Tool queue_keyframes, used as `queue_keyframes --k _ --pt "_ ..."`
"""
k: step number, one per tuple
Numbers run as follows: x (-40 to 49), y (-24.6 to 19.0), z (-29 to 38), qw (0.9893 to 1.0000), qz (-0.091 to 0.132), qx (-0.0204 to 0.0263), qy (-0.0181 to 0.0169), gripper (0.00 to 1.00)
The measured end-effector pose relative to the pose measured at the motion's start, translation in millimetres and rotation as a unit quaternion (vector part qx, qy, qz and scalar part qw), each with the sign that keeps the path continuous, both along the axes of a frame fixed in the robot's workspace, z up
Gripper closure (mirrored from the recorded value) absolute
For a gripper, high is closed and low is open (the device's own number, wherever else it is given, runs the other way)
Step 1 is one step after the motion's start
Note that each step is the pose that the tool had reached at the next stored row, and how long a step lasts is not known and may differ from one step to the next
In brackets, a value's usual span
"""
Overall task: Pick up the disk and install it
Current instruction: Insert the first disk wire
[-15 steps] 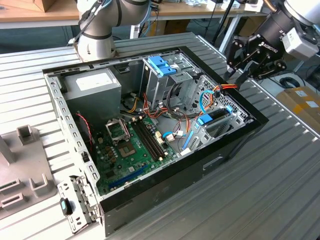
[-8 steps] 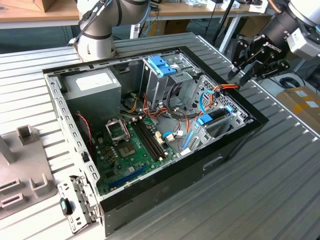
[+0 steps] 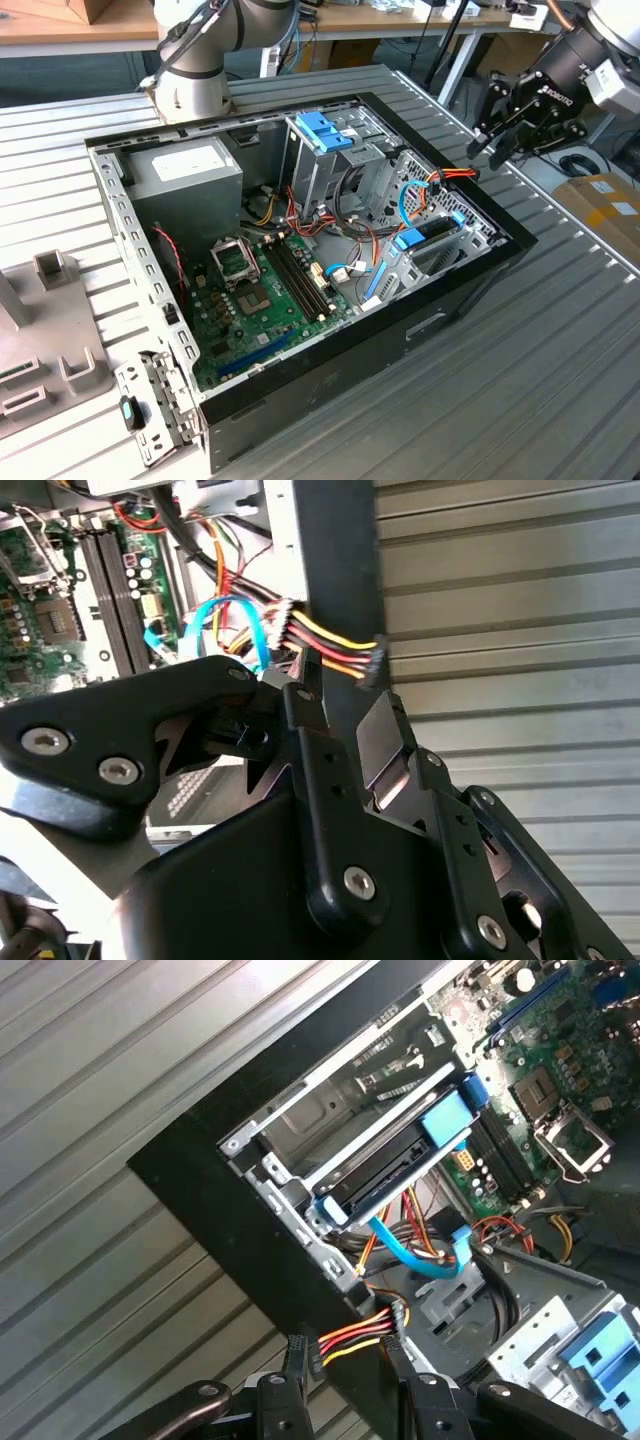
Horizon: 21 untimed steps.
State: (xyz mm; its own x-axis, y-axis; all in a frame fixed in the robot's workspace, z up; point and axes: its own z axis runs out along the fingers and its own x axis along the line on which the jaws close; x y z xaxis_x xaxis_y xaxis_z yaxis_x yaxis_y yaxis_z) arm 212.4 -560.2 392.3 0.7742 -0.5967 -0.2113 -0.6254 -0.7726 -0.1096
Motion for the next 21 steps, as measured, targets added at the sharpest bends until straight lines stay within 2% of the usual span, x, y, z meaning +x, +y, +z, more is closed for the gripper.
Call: queue_keyframes --k 2,4,7,10,11,16,21 --pt "6.0 0.0 -1.8 1.0 0.001 0.0 0.0012 0.58" --pt "8.0 0.0 -2.9 1.0 0.004 -0.0002 0.0016 0.58" --pt "9.1 0.0 -4.3 0.9999 0.011 -0.0017 0.0016 0.58" --pt "10.2 -0.1 -6.0 0.9998 0.02 -0.0054 0.0017 0.58" --pt "10.3 -0.1 -6.7 0.9997 0.024 -0.008 0.0017 0.58" --pt "10.4 0.0 -9.3 0.9995 0.03 -0.0129 0.0017 0.58" --pt "10.4 -1.2 -13.1 0.9993 0.034 -0.0129 0.0017 0.58"
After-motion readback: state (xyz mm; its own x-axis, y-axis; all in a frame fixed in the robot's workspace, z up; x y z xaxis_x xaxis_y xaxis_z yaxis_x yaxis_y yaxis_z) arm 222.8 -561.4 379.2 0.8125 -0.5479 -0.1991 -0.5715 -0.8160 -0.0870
